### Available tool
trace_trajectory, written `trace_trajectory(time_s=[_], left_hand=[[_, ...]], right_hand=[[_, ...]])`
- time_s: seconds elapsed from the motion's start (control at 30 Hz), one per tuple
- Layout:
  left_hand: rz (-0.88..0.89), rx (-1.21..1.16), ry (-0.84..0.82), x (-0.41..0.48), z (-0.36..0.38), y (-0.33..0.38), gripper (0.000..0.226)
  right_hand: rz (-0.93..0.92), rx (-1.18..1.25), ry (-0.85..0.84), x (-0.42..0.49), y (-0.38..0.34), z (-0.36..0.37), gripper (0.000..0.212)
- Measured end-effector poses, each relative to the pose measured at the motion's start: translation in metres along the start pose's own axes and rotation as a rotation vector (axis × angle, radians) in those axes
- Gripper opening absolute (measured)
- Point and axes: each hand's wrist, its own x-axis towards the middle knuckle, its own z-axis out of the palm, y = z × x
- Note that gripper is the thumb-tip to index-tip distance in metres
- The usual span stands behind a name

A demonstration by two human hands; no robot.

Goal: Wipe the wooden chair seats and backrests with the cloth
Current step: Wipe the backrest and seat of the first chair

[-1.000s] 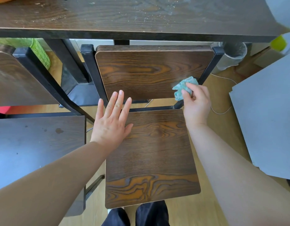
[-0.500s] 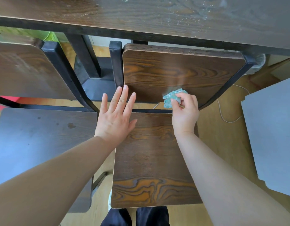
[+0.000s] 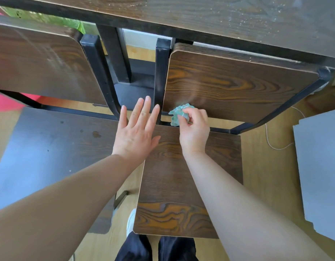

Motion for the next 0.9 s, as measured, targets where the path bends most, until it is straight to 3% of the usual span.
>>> trace_trajectory(time_s=[0.27,0.6,0.9], left_hand=[[-0.022,0.025,-0.064,-0.002,0.0,0.012,0.09],[-0.048,0.013,-0.107,-0.007,0.006,0.037,0.09],[-0.075,0.033,-0.113,-0.005,0.008,0.049,0.088]], right_hand=[[-0.035,0.0,-0.092,-0.013,0.019,-0.026,0.019],[0.196,-0.074,0.203,0.007,0.1,-0.129,0.02],[0.163,-0.078,0.218,0.039,0.11,-0.132,0.02]])
